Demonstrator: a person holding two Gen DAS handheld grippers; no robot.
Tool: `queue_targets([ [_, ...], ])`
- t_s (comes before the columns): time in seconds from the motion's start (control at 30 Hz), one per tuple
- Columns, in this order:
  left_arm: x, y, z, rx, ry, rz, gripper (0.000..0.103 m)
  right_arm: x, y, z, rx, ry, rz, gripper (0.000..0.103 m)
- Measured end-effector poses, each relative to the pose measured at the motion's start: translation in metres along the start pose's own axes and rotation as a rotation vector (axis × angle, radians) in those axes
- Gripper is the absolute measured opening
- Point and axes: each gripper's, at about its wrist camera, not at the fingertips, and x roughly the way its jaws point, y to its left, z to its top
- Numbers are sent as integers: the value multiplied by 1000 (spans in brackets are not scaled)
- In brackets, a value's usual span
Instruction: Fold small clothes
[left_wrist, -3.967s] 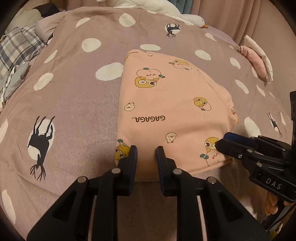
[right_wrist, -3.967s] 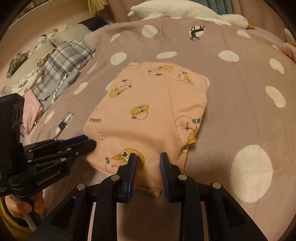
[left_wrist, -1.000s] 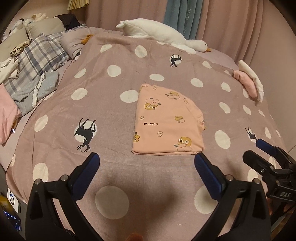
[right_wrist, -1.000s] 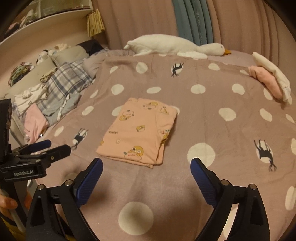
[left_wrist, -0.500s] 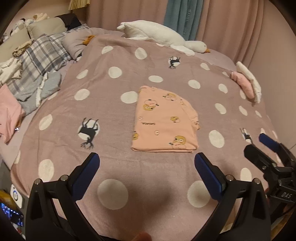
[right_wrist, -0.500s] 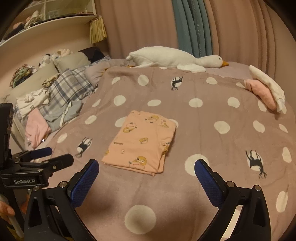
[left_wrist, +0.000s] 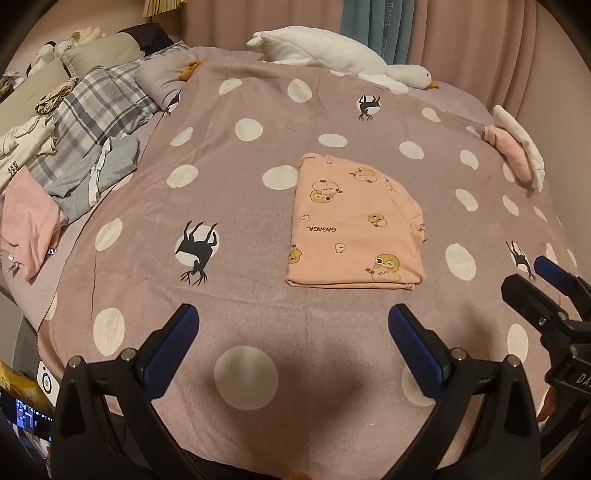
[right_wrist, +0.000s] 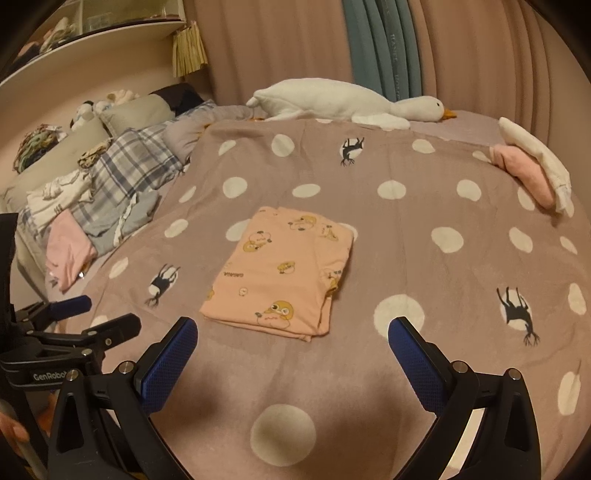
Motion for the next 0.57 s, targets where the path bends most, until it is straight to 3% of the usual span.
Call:
queue_targets([
  [0.57, 2, -15, 2, 29, 6, -8, 103, 0, -3, 3, 9, 2, 16, 102],
])
